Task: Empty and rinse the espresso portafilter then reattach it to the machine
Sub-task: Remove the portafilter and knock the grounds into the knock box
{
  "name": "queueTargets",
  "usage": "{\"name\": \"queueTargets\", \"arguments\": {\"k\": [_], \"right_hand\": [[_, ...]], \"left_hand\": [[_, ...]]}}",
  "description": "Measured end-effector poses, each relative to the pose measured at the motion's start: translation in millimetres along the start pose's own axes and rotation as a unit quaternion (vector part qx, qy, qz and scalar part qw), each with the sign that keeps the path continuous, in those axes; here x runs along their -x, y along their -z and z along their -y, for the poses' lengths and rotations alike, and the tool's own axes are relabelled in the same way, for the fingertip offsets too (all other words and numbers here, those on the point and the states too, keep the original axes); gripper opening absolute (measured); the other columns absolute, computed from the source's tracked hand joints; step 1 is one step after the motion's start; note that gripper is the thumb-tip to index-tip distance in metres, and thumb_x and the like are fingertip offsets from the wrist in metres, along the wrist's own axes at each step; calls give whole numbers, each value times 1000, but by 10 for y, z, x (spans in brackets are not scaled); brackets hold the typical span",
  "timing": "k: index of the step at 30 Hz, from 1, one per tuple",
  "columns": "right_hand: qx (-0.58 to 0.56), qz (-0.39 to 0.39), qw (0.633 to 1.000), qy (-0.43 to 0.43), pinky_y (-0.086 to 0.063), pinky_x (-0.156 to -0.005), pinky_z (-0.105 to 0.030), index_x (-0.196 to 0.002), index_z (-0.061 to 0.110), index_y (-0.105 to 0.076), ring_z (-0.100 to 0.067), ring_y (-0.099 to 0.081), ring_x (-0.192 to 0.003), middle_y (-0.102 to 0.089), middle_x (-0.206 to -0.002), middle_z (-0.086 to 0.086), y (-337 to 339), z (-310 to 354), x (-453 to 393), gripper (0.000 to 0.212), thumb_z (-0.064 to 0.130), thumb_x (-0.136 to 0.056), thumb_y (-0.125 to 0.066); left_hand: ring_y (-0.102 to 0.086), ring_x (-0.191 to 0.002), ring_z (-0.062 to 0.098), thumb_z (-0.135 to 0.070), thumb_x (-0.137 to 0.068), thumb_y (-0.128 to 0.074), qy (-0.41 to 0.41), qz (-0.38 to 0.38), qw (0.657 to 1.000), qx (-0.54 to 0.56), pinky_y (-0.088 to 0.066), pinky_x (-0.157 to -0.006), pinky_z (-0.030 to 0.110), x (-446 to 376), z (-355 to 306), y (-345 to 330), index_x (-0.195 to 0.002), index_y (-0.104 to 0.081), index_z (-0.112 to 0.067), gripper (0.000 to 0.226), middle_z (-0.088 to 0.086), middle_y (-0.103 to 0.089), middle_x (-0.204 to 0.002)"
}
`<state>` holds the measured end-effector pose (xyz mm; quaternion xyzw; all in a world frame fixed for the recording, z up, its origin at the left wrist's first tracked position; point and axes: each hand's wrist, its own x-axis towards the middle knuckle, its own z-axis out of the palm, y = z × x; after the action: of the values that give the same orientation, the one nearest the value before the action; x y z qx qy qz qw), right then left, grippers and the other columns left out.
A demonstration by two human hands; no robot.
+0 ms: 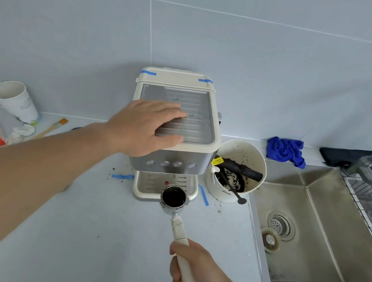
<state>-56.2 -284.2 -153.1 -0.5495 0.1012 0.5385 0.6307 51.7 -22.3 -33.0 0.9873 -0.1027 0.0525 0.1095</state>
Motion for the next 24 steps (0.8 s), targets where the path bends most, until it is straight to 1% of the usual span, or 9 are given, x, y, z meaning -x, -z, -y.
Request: {"name": "queueTargets", "arguments": {"k": [5,9,12,16,17,19,21,23,24], "right_hand": [[18,6,1000,8,-39,-42,-24,-86,10,-56,-24,-44,-38,-51,-57,-13,403,113,253,31,29,-70,-74],[-4,13,1000,21,-38,-41,-24,-87,8,-57,-23,-43,-36,-48,-56,-14,690,200,385,33,29,-68,-76],[-25,23,999,30,-38,-39,-24,-84,9,-60,-23,-41,-35,-46,-56,-14,902,288,474,33,29,-65,-78],[-44,33,997,47,-37,-37,-22,-85,8,-60,-21,-39,-32,-44,-54,-13,1141,423,570,35,28,-65,-79],[-45,36,997,50,-37,-36,-22,-86,8,-59,-20,-38,-32,-43,-54,-13,1196,455,586,35,28,-65,-79],[-48,40,997,55,-37,-36,-22,-86,9,-61,-20,-38,-31,-42,-54,-13,1299,529,609,33,29,-66,-79],[-48,49,996,54,-37,-36,-21,-87,9,-63,-19,-38,-30,-42,-53,-13,1415,601,624,26,25,-72,-76],[-49,48,996,54,-37,-36,-21,-92,7,-61,-19,-38,-30,-42,-53,-12,1505,658,628,22,21,-78,-71],[-50,47,996,53,-37,-36,-21,-93,7,-61,-19,-38,-30,-42,-54,-12,1548,683,627,22,22,-79,-68]], "left_hand": [[-48,-127,15,-74,-78,-32,38,-22,999,8,-36,-103,41,-96,-215,43,-129,-52,-34,68,-13,-53,-137],[-49,-121,17,-70,-82,-30,106,-22,994,16,-34,-104,44,-287,-434,-28,-125,-53,-35,60,-13,-54,-132],[-51,-119,20,-66,-87,-33,123,-32,992,18,-33,-104,47,-431,-573,-86,-125,-54,-29,57,-7,-57,-130],[-51,-115,19,-70,-84,-30,145,-44,988,20,-34,-101,48,-547,-736,-173,-121,-54,-30,59,-11,-56,-114],[-50,-117,18,-70,-84,-30,151,-56,987,15,-32,-101,47,-555,-758,-204,-121,-53,-31,59,-12,-55,-113],[-47,-124,16,-70,-84,-32,162,-84,983,9,-26,-102,46,-545,-770,-257,-122,-54,-32,58,-10,-55,-123],[-45,-127,14,-69,-84,-34,172,-104,980,12,-24,-104,44,-537,-771,-293,-122,-54,-34,56,-9,-55,-130],[-46,-126,13,-70,-83,-35,172,-112,979,16,-24,-102,42,-532,-762,-299,-121,-55,-35,55,-9,-56,-129],[-47,-126,13,-70,-83,-36,173,-112,978,17,-24,-102,42,-536,-754,-296,-120,-55,-36,54,-10,-56,-130]]}}
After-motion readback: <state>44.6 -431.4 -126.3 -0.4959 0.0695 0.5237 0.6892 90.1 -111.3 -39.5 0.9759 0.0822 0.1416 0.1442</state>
